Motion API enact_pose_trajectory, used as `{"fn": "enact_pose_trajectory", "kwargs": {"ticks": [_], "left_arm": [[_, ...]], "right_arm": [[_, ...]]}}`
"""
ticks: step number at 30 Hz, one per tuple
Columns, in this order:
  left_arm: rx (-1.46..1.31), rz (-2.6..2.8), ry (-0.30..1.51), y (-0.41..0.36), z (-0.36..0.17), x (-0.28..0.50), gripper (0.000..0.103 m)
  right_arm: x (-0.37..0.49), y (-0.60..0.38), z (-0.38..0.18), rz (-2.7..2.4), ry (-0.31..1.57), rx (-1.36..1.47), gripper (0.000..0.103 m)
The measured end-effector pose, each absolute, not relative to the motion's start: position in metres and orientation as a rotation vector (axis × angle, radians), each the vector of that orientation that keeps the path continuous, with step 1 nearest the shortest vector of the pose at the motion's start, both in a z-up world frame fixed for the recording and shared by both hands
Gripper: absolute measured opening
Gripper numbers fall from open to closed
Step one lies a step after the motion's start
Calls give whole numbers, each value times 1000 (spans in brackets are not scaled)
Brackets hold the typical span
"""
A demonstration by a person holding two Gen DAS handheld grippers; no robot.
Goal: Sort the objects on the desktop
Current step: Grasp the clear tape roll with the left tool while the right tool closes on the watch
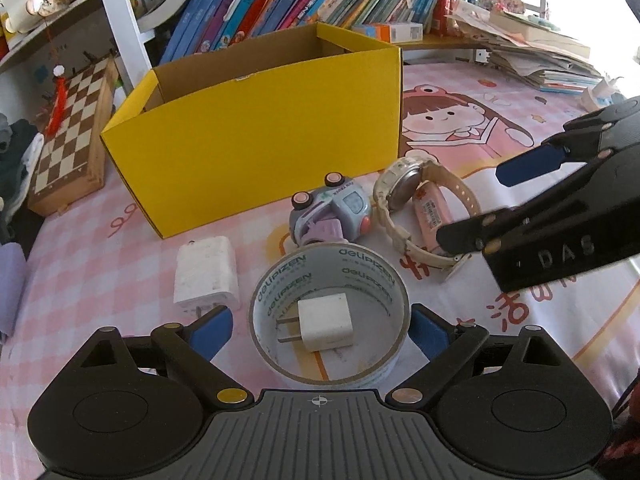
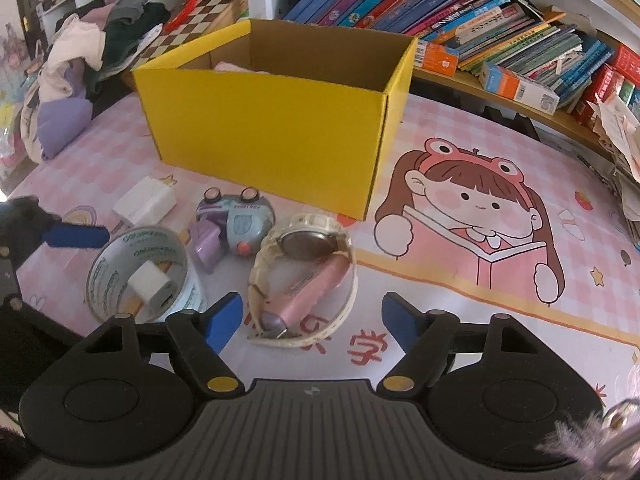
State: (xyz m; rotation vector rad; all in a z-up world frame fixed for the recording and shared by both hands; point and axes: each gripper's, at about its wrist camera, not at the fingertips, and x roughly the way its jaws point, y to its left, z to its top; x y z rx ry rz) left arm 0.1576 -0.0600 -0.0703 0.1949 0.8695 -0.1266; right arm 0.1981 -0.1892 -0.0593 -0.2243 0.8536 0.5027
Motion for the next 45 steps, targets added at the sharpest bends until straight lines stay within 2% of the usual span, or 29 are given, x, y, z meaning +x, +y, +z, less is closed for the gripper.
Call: {"fn": "enact_pose_trajectory", "kwargs": {"ticks": [6,9,10,11,18,20,23,31,42,45], "left_arm": [[198,-132,873,-61,-73,162,96],[192,-136,874,-61,-73,163,94],[187,-144,873,-60,-73,163,88],[182,-150,872,-60,-72,163,86],[163,-125,829,-52,-61,158,85],[144,-113,809,-48,-56,157,85],[115,-106,786,-44,-50,155,85],[132,-98,755,-44,-44,147,85],[137,-79,740,-37,-40,140,85],[135,-74,740,-34,-40,139,85]], "right_arm": [[208,-195,-59,468,853,-185,67],[211,-197,-59,463,854,-172,56],[212,-197,-59,462,854,-167,51],[213,-198,-59,461,854,-163,48],[218,-201,-60,436,856,-138,35],[219,-202,-61,426,864,-130,24],[221,-203,-64,405,888,-132,18],[227,-205,-78,380,963,-113,14],[236,-201,-79,339,950,-94,12],[239,-201,-81,340,957,-82,5]]}}
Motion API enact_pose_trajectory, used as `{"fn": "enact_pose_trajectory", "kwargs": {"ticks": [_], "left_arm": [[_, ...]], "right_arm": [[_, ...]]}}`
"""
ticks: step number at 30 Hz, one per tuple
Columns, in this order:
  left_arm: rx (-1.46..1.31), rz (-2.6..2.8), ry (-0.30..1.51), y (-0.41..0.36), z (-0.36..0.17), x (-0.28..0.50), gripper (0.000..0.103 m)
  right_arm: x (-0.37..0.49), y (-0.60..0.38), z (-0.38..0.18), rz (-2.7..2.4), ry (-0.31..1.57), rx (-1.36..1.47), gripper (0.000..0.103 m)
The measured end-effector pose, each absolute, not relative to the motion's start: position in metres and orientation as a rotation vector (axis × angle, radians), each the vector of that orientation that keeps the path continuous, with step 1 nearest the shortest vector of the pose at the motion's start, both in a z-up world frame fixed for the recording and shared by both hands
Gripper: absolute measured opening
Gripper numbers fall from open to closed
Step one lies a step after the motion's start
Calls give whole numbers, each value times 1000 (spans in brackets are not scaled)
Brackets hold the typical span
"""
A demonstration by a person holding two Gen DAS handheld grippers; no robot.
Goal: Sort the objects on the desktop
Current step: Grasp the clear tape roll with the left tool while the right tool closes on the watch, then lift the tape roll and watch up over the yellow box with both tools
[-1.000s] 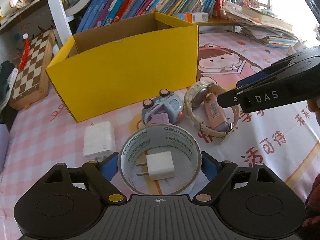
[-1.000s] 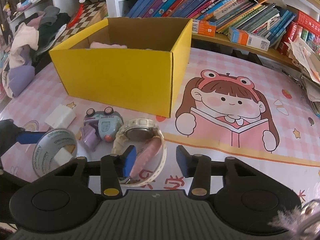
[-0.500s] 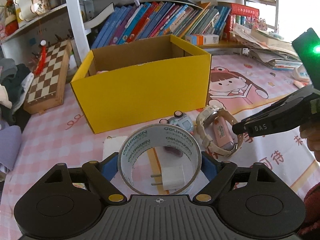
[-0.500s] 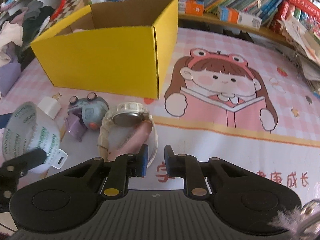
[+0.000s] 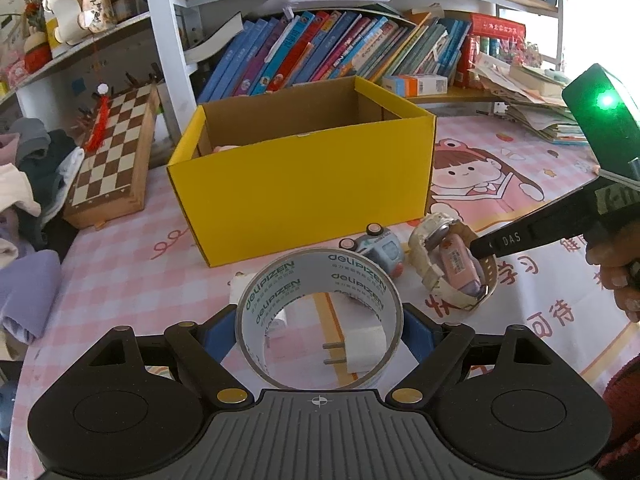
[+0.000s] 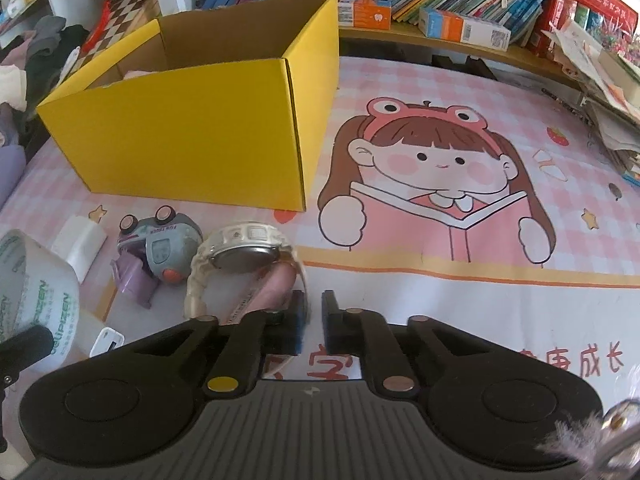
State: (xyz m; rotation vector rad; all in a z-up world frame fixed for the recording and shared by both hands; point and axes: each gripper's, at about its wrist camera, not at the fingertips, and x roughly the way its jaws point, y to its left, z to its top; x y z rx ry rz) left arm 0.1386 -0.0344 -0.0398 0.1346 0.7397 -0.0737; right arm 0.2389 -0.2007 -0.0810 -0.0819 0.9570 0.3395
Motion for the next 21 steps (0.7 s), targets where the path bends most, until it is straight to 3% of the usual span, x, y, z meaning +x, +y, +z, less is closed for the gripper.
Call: {"fn": "enact_pose_trajectory", "kwargs": {"ticks": [21], "left_arm": [[140,-98,712,-31,-33,124,85]], "right_arm": [[208,-196,-49,387,836,-84,3]]}}
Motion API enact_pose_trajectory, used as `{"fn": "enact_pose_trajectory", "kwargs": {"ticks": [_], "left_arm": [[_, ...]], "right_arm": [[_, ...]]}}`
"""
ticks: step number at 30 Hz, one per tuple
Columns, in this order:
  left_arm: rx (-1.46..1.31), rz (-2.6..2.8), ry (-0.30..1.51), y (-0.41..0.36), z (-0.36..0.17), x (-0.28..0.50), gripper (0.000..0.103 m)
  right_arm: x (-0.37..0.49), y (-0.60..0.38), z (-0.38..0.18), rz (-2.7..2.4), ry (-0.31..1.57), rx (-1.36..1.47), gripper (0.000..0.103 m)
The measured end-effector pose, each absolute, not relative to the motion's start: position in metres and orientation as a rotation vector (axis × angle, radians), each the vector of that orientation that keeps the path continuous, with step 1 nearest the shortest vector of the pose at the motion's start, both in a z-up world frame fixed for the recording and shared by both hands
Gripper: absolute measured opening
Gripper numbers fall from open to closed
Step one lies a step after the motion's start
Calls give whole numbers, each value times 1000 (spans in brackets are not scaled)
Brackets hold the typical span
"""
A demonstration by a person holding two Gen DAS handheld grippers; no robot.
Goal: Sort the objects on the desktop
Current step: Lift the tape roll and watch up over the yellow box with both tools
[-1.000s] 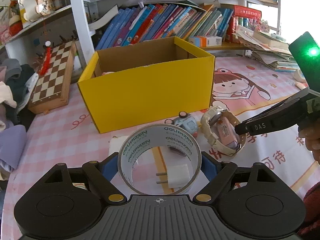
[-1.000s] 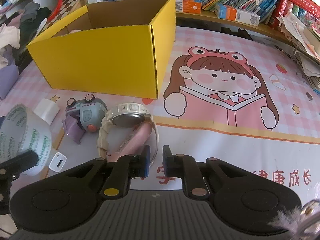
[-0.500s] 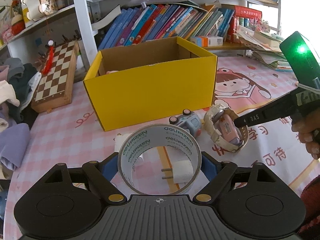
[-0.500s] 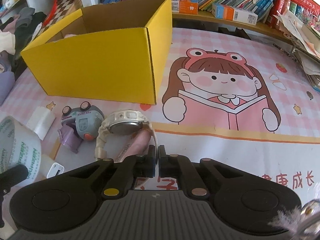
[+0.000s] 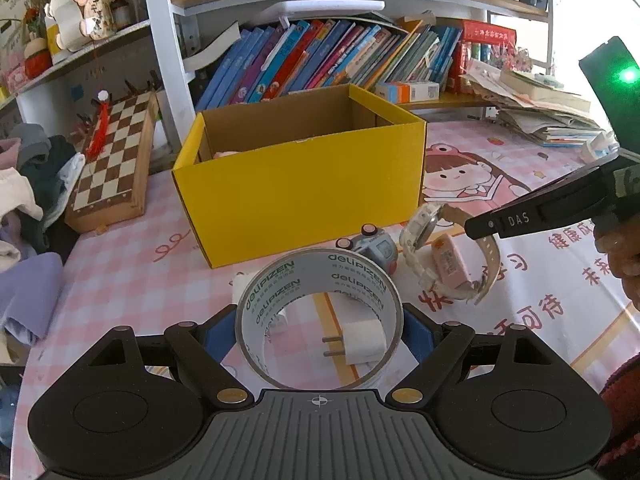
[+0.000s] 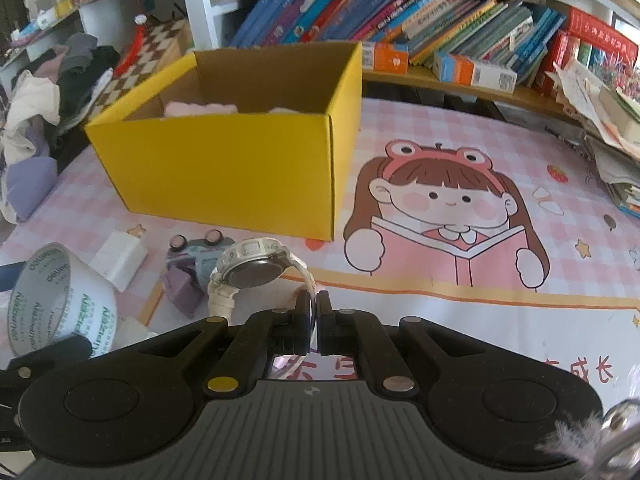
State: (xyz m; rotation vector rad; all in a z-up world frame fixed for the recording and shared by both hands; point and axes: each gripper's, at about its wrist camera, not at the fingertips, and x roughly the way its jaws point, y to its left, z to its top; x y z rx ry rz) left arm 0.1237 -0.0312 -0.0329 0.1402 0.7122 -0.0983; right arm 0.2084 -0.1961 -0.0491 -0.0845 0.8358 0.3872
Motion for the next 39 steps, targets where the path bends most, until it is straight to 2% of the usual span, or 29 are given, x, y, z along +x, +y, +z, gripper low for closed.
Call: {"fn": "enact_pose_trajectory", "kwargs": {"ticks": [13,39], "left_arm": [[150,-107,653,-27,-18,107,85],[176,-179,605,-24,-8,77,85]], "right_arm": [[176,-189,-24,422,762,-87,3],[124,-189,-17,384,762,-67,3]]}}
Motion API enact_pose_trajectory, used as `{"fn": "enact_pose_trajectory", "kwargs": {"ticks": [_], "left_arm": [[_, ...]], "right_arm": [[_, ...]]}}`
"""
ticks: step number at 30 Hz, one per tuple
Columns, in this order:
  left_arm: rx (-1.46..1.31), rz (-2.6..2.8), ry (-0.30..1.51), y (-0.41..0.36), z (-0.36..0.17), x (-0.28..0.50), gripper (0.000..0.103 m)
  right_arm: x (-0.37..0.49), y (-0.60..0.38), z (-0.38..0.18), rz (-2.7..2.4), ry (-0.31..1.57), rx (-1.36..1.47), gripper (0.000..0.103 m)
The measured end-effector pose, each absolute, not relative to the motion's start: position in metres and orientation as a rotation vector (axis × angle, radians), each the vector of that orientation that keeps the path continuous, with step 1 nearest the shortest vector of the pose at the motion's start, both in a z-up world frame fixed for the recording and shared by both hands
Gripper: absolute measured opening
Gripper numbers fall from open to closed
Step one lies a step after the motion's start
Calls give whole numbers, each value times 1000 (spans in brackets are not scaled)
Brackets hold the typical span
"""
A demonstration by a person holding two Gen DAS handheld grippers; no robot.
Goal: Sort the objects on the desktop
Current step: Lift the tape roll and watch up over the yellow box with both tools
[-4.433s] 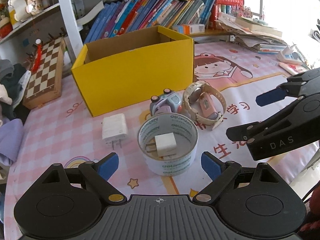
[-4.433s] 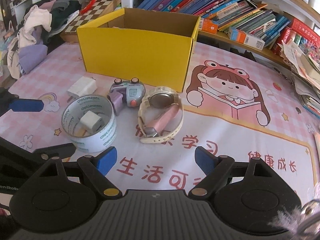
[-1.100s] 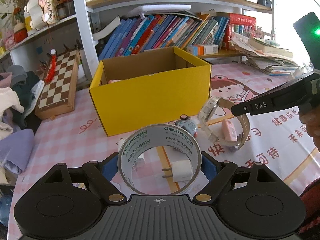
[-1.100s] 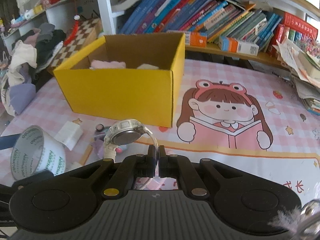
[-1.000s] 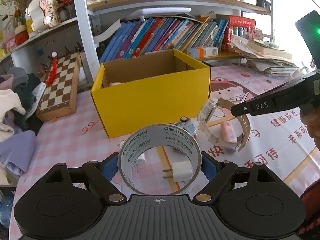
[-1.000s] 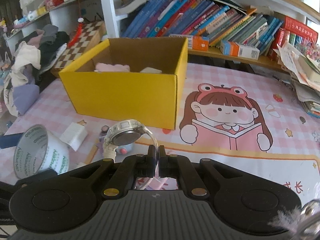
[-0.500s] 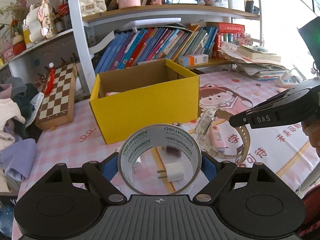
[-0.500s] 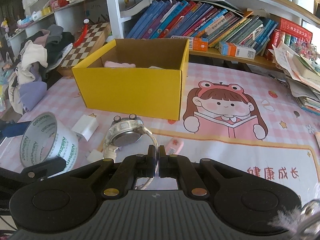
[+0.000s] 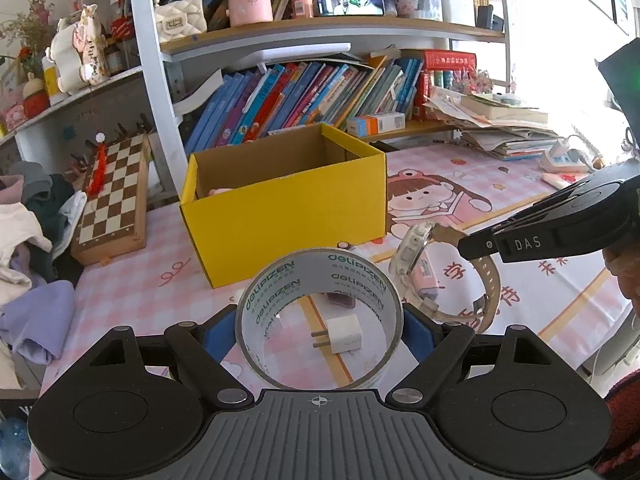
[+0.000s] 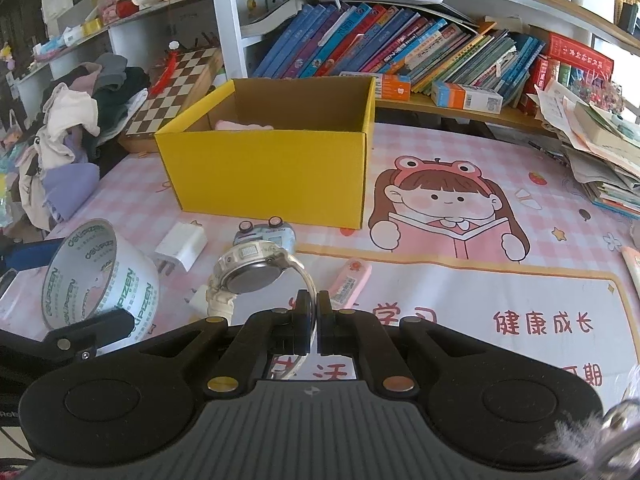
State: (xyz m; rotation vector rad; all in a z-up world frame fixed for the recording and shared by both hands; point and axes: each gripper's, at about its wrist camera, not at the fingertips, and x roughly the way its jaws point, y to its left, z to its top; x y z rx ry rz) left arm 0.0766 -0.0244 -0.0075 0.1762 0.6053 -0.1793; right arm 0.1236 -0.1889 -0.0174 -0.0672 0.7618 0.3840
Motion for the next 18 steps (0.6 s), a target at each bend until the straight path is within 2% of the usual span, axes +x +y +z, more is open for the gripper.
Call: {"fn": "enact_pose_trajectory", "kwargs": {"ticks": [18], "left_arm": [[155,-152,565,-13,11,99,85]], "right_arm": [[151,-180,4,436,733,-69,3]]}}
